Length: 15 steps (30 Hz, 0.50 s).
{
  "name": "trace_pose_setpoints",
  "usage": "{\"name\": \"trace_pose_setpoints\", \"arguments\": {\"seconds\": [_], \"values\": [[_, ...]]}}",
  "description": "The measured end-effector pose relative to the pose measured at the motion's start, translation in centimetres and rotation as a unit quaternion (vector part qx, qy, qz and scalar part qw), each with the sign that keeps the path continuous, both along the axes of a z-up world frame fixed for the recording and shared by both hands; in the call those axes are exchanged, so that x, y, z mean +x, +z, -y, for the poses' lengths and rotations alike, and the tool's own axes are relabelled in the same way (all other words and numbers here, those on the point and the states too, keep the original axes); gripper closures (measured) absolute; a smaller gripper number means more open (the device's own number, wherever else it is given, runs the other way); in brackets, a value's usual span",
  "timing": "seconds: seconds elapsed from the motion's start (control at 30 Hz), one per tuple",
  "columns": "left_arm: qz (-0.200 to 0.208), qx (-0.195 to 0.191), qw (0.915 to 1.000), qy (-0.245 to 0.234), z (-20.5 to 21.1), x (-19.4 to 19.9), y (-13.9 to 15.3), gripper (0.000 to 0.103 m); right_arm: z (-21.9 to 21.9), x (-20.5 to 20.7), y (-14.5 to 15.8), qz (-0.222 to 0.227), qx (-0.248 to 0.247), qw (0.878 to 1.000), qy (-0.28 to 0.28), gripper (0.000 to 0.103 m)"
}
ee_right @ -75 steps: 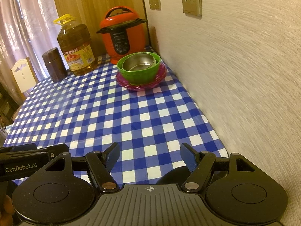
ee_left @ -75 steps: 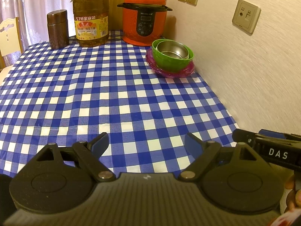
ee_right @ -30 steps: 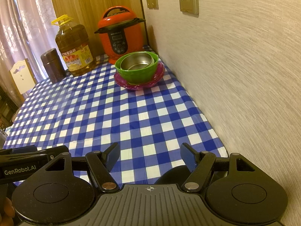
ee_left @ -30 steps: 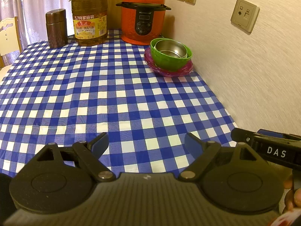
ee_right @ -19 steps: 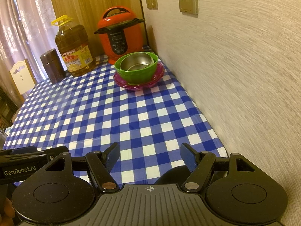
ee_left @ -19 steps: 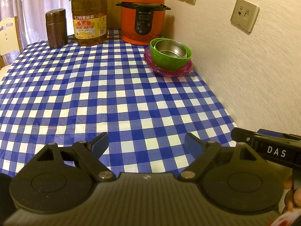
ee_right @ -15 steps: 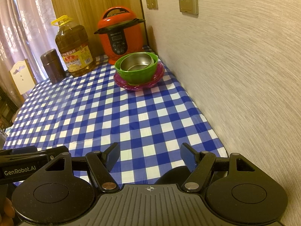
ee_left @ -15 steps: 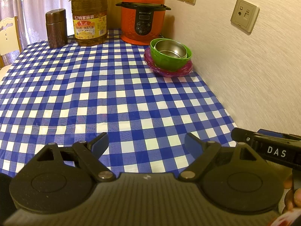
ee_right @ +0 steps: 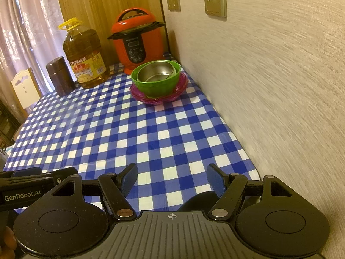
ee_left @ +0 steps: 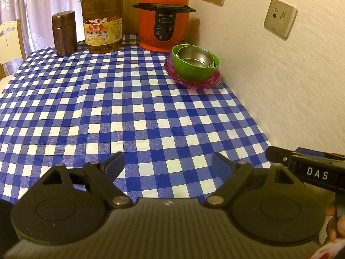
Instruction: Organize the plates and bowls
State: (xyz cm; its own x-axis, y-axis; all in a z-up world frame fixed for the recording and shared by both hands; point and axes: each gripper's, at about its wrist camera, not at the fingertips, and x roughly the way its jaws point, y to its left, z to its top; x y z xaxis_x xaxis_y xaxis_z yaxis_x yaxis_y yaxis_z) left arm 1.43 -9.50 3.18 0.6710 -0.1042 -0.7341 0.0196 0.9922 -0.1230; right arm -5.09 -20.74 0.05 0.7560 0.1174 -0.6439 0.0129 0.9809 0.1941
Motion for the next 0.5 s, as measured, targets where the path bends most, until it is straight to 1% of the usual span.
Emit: {"name": "trace_pose_setpoints", "arguments": {"seconds": [0.5], "values": [[0.007, -0.003, 1.0, 0.002, 0.57, -0.33, 0.05, 0.017, 0.1, 0.04, -0.11, 0.001, 0.001, 1.0, -0.001, 0.032]]}}
